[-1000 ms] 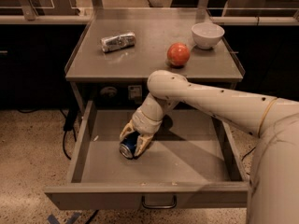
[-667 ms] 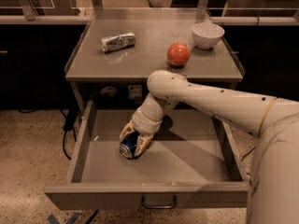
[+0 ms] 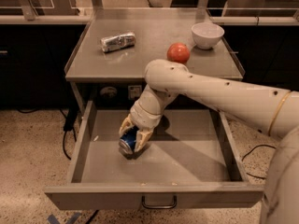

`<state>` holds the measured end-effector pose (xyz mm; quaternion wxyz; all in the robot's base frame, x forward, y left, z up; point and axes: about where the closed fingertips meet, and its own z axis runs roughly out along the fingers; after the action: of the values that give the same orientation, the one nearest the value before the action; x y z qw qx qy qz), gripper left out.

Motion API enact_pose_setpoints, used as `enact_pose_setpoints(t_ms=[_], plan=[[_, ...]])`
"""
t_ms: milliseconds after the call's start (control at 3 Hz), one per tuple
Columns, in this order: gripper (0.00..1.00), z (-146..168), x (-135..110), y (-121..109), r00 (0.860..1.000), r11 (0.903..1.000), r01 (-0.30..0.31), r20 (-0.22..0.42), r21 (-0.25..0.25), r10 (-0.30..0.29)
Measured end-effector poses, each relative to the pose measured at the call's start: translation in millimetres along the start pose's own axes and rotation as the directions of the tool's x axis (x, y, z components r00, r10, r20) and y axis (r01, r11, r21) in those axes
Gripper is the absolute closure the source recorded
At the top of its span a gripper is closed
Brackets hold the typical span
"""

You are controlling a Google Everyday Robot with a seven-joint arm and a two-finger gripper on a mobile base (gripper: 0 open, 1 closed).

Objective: Pick pepsi can from top drawer and place on counter

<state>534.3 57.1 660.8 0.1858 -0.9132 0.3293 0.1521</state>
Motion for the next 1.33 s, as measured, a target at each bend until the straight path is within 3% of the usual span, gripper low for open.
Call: enact_pose_setpoints(t_ms=[333,667,1333], plan=[[1.0,-26.8,-17.2,0.6,0.999,0.9997,-0.006,-0.044,0.025,0.007],[1.0,-78.8,-31.6,-4.5,0.989,0.9992,0.006,-0.148,0.041,0.001],[1.0,-91.1,-37.0,-12.1,0.986,0.9994,0.026,-0.166,0.02,-0.023]])
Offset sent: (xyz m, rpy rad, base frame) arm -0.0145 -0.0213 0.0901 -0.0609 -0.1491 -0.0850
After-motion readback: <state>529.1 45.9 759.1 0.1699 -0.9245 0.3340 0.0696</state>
